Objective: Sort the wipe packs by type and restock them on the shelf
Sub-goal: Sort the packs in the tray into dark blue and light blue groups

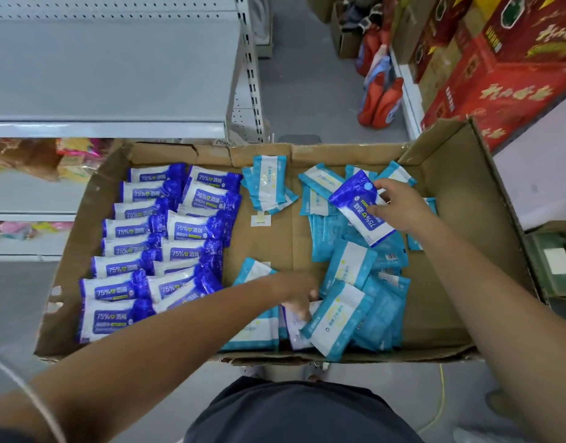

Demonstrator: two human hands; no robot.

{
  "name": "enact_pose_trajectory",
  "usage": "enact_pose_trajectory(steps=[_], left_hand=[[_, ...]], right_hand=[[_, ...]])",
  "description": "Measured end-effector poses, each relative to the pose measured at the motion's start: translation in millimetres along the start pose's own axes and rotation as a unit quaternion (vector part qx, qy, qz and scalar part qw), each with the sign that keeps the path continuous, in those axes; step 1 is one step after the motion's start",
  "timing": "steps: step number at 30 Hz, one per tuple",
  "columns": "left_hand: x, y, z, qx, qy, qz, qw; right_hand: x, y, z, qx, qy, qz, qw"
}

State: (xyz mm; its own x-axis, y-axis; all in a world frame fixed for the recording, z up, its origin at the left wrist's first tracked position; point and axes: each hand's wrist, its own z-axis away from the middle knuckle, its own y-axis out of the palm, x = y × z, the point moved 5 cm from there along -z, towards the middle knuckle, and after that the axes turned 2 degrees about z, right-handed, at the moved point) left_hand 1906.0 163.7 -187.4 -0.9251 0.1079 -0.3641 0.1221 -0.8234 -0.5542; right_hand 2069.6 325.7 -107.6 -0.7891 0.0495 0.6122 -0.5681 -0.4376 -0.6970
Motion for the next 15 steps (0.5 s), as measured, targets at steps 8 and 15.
enact_pose_trajectory(steps=[8, 15], left_hand=[[64, -86, 45, -0.134, -0.032, 0.035, 0.99], [89, -56, 62, -0.085, 0.005, 0.063, 0.994]], right_hand=[[33, -7, -6, 0.014, -0.03, 0.002, 0.999], [56, 31, 2, 0.061, -0.023, 0.024, 0.998]])
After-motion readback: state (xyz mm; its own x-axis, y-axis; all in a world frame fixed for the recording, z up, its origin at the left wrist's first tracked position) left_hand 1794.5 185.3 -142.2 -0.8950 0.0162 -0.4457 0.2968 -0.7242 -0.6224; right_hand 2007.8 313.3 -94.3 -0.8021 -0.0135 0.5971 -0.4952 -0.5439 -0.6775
